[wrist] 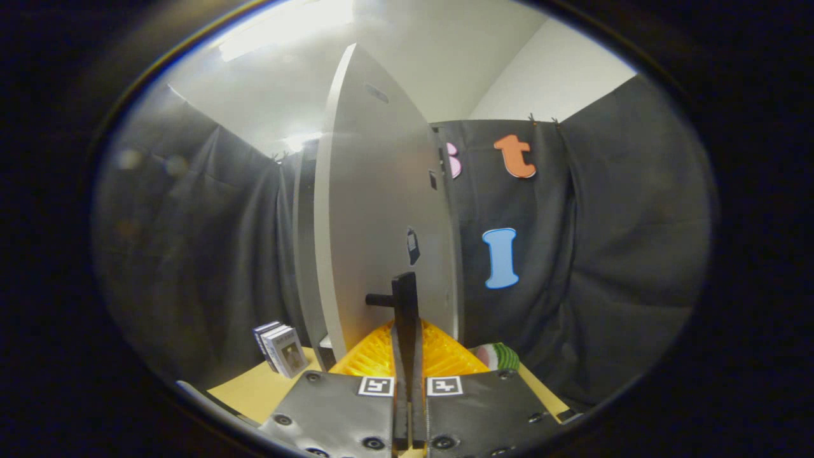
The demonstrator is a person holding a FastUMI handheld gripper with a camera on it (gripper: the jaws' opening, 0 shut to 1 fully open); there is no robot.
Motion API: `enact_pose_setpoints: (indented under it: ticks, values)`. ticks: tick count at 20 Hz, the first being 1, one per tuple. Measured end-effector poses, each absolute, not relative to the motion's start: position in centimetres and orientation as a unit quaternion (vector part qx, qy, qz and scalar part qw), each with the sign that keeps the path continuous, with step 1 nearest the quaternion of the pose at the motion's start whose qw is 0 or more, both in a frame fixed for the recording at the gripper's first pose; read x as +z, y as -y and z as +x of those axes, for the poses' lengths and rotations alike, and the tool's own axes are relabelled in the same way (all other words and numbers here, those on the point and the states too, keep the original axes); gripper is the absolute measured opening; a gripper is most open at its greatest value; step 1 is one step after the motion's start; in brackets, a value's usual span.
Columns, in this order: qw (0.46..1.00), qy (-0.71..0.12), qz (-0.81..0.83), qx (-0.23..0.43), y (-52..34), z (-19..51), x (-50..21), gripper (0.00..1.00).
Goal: Open the shoe cabinet door, grab the shoes and put them into the shoe cabinet, then close the shoe cabinet door.
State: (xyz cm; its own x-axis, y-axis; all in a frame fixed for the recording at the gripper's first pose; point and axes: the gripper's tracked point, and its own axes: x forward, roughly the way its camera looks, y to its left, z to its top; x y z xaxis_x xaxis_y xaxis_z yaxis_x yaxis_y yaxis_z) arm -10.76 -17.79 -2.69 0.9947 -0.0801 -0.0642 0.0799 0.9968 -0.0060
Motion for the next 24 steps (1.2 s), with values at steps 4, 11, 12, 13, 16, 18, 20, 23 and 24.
enact_pose_setpoints:
  ticks: [4, 11, 12, 13, 16, 18, 20, 23, 24]
  values:
    - [0.998, -0.027, 0.006, -0.065, 22.5, -12.1, -1.9, 0.04]
    - [0.993, -0.018, 0.012, -0.120, 29.9, -14.1, -0.7, 0.03]
    - [0.994, -0.013, 0.016, -0.112, 30.6, -14.7, -0.3, 0.02]
    - [0.993, -0.009, 0.011, -0.117, 30.8, -15.1, -0.1, 0.02]
    - [0.994, -0.001, 0.006, -0.113, 30.6, -16.1, 0.6, 0.03]
    - [0.995, 0.007, 0.010, -0.103, 29.8, -16.8, 1.4, 0.02]
    - [0.996, 0.013, 0.010, -0.088, 28.4, -17.4, 2.0, 0.02]
    - [0.998, 0.018, 0.013, -0.058, 25.5, -17.8, 2.3, 0.02]
    - [0.999, 0.018, 0.015, -0.047, 24.5, -18.2, 2.2, 0.02]
